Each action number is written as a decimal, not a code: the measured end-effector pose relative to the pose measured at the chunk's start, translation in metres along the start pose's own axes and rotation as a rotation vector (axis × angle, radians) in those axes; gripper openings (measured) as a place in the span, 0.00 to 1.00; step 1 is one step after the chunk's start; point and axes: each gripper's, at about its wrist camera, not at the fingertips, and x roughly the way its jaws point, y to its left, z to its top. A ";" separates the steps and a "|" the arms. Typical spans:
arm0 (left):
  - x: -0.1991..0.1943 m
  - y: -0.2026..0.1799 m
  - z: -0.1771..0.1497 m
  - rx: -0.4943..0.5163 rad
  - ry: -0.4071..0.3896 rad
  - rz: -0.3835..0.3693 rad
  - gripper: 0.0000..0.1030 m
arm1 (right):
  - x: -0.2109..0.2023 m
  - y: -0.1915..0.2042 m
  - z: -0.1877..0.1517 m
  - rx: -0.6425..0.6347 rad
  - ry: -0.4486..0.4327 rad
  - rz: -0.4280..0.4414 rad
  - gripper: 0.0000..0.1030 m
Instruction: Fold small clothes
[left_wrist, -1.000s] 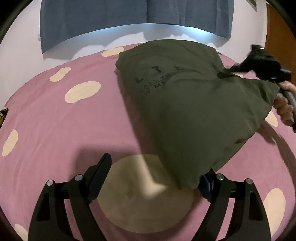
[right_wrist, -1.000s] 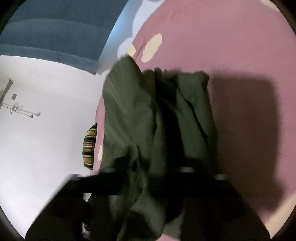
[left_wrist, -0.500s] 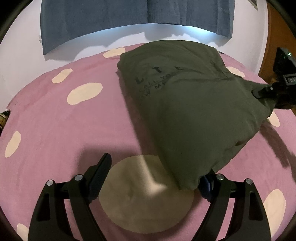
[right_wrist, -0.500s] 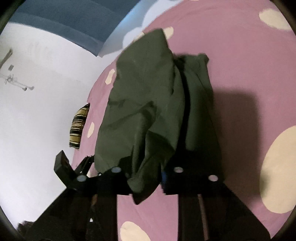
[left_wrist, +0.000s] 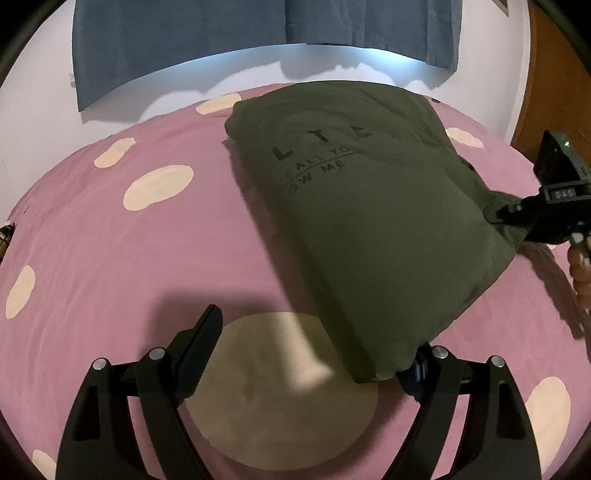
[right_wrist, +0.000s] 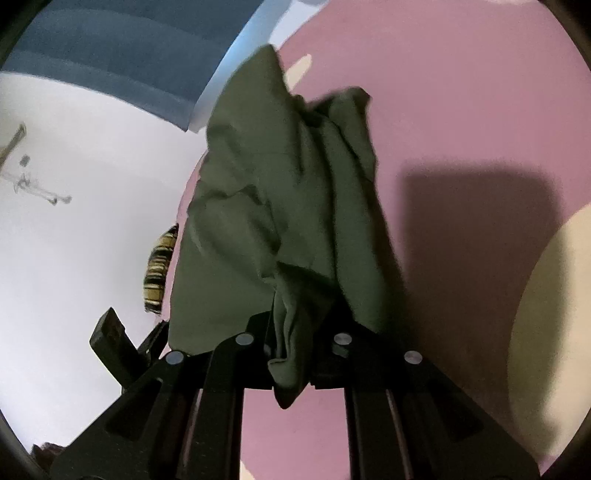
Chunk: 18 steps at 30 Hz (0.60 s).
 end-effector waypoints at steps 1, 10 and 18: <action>0.000 0.000 0.000 0.001 0.000 0.001 0.81 | 0.001 -0.003 -0.002 0.002 -0.003 0.008 0.08; 0.002 0.002 0.001 -0.012 0.006 -0.013 0.81 | -0.001 -0.012 -0.001 0.032 -0.016 0.047 0.09; 0.006 0.008 0.002 -0.037 0.030 -0.041 0.82 | -0.015 -0.021 -0.009 0.073 -0.031 0.082 0.13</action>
